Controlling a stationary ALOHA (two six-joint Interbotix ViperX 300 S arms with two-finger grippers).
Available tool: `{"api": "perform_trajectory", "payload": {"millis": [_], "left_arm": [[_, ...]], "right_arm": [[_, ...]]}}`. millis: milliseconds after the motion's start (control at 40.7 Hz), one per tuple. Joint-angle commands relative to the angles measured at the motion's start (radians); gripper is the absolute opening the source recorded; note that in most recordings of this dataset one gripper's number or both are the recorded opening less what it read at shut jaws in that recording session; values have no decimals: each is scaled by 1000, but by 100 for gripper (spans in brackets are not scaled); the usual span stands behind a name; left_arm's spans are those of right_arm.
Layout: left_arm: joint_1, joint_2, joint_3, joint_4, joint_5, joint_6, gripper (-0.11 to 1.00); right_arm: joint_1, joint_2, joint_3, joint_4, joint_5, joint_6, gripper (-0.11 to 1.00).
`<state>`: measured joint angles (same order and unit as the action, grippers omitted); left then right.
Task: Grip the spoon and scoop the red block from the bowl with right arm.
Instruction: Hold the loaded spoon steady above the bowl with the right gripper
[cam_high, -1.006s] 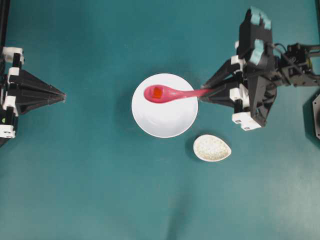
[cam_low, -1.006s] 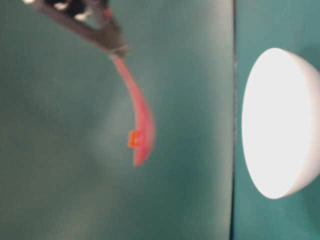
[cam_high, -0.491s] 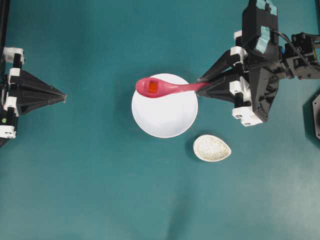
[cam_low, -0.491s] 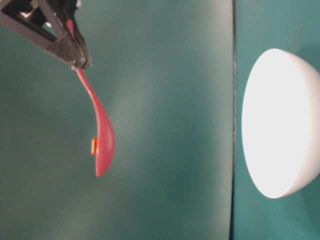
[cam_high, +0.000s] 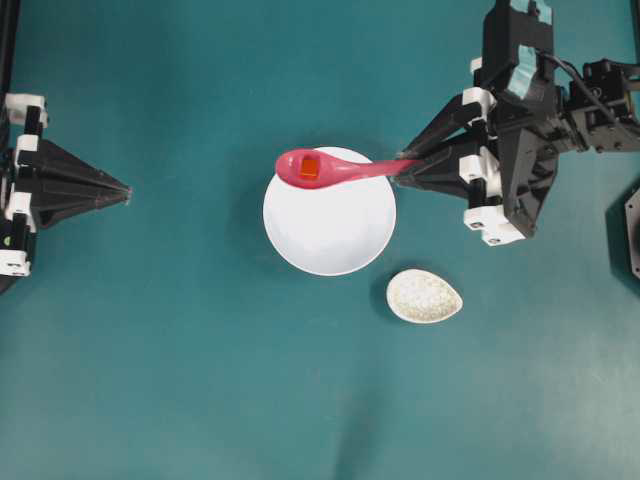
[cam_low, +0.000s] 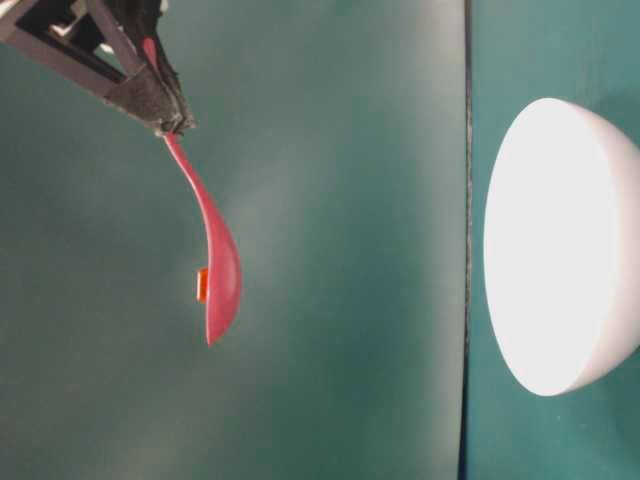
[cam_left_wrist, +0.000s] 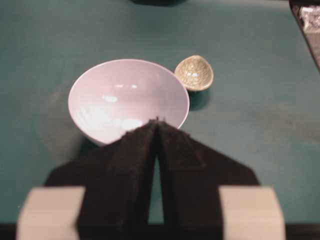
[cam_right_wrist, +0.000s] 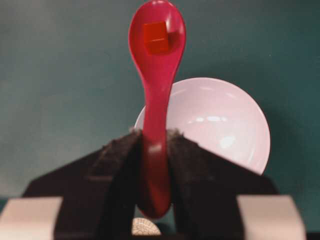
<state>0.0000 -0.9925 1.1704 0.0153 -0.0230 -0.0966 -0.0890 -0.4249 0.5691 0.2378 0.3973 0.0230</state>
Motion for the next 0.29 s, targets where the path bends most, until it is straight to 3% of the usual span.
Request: {"api": "perform_trajectory", "payload": {"millis": [0, 270], "left_arm": [[0, 3, -29, 3, -12, -2, 0], [0, 3, -31, 3, -11, -2, 0]], "right_arm": [[0, -18, -31, 0, -5, 2, 24], [0, -18, -28, 0, -11, 3, 24]]}}
